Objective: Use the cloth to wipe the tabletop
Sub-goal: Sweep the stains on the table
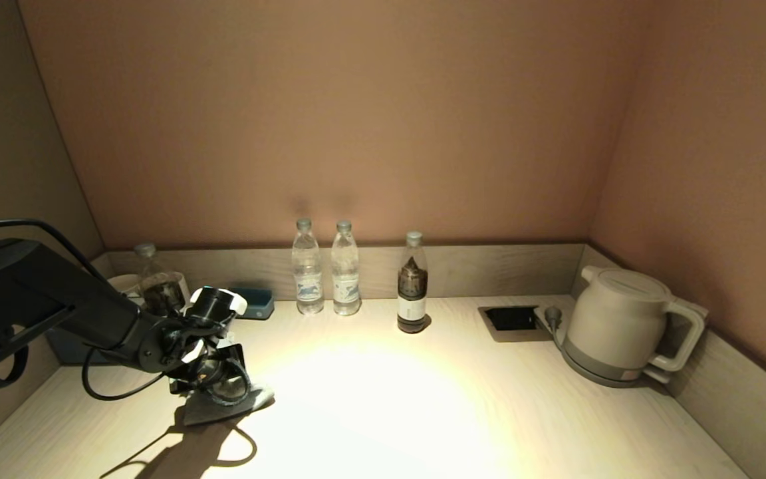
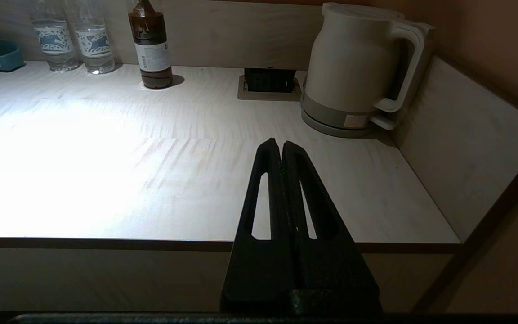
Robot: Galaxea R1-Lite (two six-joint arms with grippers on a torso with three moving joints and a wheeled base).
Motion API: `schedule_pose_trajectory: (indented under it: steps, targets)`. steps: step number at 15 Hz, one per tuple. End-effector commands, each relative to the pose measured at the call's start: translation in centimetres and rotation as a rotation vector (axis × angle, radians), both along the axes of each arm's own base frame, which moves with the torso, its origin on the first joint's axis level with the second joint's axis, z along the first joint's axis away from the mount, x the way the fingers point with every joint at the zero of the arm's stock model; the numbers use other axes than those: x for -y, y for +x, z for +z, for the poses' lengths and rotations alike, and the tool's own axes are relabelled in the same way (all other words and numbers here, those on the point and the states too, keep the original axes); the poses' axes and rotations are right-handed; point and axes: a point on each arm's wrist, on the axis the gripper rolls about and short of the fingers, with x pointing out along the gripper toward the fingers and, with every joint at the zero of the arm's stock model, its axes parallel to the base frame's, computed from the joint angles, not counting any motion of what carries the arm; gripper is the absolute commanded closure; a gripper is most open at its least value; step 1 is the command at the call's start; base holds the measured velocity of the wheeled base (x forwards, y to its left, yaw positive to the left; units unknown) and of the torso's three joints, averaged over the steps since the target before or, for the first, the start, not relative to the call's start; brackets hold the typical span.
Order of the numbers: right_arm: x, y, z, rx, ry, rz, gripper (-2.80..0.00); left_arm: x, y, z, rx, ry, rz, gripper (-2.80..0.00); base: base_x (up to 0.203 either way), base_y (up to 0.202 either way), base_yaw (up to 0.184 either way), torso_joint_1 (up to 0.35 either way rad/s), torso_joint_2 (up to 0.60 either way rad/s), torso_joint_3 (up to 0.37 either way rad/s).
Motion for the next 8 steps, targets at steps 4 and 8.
schedule_pose_trajectory:
  steps: [4, 8]
  targets:
    - [0.0, 0.0, 0.0, -0.001, 0.0, 0.002, 0.0, -3.7, 1.8, 0.0, 0.029, 0.011, 0.118, 0.0, 0.0, 0.0, 0.0, 0.0, 0.0, 0.0]
    - [0.0, 0.0, 0.0, -0.001, 0.0, 0.002, 0.0, -4.2, 2.6, -0.6, 0.03, 0.006, 0.135, 0.0, 0.0, 0.0, 0.0, 0.0, 0.0, 0.0]
